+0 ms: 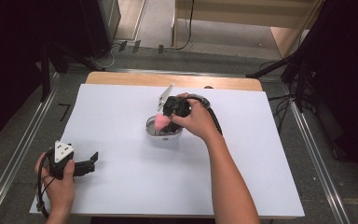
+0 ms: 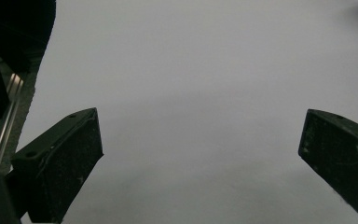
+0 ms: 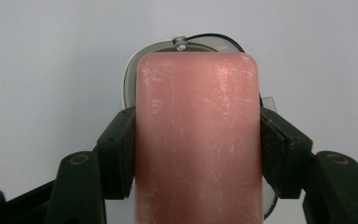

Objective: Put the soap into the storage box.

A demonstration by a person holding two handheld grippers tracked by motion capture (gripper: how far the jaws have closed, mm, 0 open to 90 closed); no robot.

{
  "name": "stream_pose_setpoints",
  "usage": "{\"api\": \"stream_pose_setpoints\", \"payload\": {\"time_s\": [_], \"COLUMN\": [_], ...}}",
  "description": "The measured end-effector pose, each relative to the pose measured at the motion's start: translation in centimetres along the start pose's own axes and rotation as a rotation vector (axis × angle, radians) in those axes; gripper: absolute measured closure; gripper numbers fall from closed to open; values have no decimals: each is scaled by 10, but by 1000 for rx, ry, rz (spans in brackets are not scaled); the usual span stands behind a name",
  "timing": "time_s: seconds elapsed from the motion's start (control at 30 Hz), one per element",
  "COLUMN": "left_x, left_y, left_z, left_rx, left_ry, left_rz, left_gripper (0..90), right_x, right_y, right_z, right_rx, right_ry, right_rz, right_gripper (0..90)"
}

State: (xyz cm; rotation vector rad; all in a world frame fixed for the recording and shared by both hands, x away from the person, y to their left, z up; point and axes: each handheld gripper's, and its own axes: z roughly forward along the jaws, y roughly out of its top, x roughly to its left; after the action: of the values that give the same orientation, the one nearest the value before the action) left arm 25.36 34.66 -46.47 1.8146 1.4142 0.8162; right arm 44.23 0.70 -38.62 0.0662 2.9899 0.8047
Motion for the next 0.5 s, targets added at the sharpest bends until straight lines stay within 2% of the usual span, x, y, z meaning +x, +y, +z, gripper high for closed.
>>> {"api": "stream_pose_setpoints", "payload": {"time_s": [0.5], "left_x": [0], "left_y": [0], "left_z": [0], "left_rx": [-2], "left_ry": [-5], "left_rz": [-1], "left_gripper": [1], "right_x": [-3], "right_y": [1], "right_z": [10], "right_rx": [11], "right_ry": [8], "right_rz": [-13], "right_gripper": [388]}}
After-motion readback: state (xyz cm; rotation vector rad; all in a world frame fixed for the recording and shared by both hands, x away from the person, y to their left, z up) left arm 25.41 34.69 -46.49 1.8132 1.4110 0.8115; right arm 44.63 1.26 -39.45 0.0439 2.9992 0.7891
